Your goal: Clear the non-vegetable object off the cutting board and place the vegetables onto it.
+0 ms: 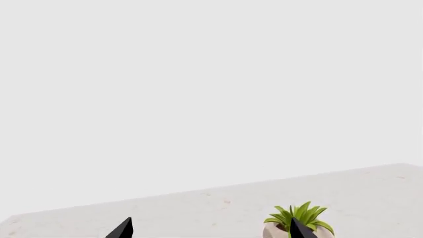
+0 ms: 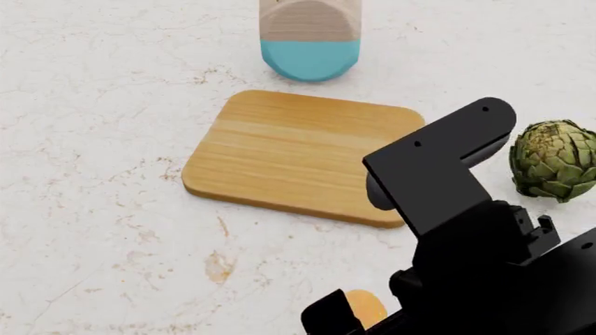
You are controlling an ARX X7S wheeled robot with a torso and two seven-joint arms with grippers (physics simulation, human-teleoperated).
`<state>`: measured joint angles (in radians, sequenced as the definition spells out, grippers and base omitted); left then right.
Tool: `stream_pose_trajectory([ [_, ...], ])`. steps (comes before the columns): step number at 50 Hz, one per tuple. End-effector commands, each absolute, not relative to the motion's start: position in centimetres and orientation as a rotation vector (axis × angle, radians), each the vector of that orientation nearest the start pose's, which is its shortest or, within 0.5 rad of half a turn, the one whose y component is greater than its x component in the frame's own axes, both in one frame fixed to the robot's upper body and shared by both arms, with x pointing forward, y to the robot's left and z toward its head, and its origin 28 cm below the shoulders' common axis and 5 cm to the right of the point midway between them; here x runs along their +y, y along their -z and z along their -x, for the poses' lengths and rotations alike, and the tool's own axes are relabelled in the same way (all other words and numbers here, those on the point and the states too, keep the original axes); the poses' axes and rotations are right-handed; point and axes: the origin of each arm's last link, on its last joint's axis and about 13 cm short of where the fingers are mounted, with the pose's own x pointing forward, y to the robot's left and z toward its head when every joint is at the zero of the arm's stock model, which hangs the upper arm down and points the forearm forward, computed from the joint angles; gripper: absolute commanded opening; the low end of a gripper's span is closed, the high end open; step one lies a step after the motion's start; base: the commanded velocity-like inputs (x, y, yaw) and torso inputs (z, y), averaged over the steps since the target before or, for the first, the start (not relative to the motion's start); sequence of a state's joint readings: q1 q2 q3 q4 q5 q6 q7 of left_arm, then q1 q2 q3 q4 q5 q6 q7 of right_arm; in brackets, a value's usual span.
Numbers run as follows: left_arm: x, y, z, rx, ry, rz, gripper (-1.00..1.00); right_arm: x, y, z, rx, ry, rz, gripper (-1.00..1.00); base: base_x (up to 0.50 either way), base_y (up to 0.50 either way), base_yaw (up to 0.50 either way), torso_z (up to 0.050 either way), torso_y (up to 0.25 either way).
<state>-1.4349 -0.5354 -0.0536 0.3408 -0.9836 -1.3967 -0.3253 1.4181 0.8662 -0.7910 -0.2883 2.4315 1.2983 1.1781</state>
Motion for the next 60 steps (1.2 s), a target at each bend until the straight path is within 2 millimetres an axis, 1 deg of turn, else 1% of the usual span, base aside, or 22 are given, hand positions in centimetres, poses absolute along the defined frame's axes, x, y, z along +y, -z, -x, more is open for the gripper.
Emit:
stream_pose_trajectory([
  [1, 28.2, -39.3, -24.5, -0.334, 0.136, -0.076, 1.00, -13.1, -28.7, -20.6, 0.686, -0.494, 0.294, 1.00, 0.00, 0.00, 0.00, 0.000, 0.000],
  [14, 28.5, -39.5, -24.3, -0.333, 0.133, -0.081, 1.00, -13.3, -27.2, -21.2, 0.716, -0.496, 0.249, 1.00, 0.00, 0.00, 0.00, 0.000, 0.000],
  [18, 28.7, -39.6, -24.2, -0.333, 0.132, -0.081, 1.00, -13.5, -26.9, -21.1, 0.723, -0.490, 0.238, 1.00, 0.00, 0.00, 0.00, 0.000, 0.000],
  [24, 28.5, -39.8, -24.3, -0.335, 0.134, -0.085, 1.00, -13.6, -26.0, -21.1, 0.742, -0.491, 0.221, 1.00, 0.00, 0.00, 0.00, 0.000, 0.000],
  [30, 28.3, -39.7, -24.4, -0.337, 0.132, -0.084, 1.00, -13.7, -25.3, -20.7, 0.761, -0.492, 0.217, 1.00, 0.00, 0.00, 0.00, 0.000, 0.000],
  [32, 28.2, -39.7, -24.4, -0.337, 0.135, -0.084, 1.00, -13.7, -24.8, -20.5, 0.778, -0.500, 0.217, 1.00, 0.00, 0.00, 0.00, 0.000, 0.000],
  [36, 28.2, -39.7, -24.4, -0.338, 0.135, -0.084, 1.00, -13.7, -24.6, -20.5, 0.783, -0.500, 0.212, 1.00, 0.00, 0.00, 0.00, 0.000, 0.000],
  [41, 28.2, -39.7, -24.3, -0.338, 0.134, -0.085, 1.00, -13.9, -23.7, -20.3, 0.802, -0.497, 0.203, 1.00, 0.00, 0.00, 0.00, 0.000, 0.000],
  [58, 28.3, -39.9, -24.1, -0.341, 0.138, -0.087, 1.00, -14.4, -22.0, -19.9, 0.850, -0.478, 0.187, 1.00, 0.00, 0.00, 0.00, 0.000, 0.000],
  [59, 28.3, -39.9, -24.1, -0.342, 0.137, -0.088, 1.00, -14.4, -22.1, -19.9, 0.846, -0.476, 0.195, -1.00, 0.00, 0.00, 0.00, 0.000, 0.000],
  [60, 28.3, -39.9, -24.1, -0.343, 0.136, -0.087, 1.00, -14.4, -22.3, -19.9, 0.843, -0.471, 0.200, -1.00, 0.00, 0.00, 0.00, 0.000, 0.000],
])
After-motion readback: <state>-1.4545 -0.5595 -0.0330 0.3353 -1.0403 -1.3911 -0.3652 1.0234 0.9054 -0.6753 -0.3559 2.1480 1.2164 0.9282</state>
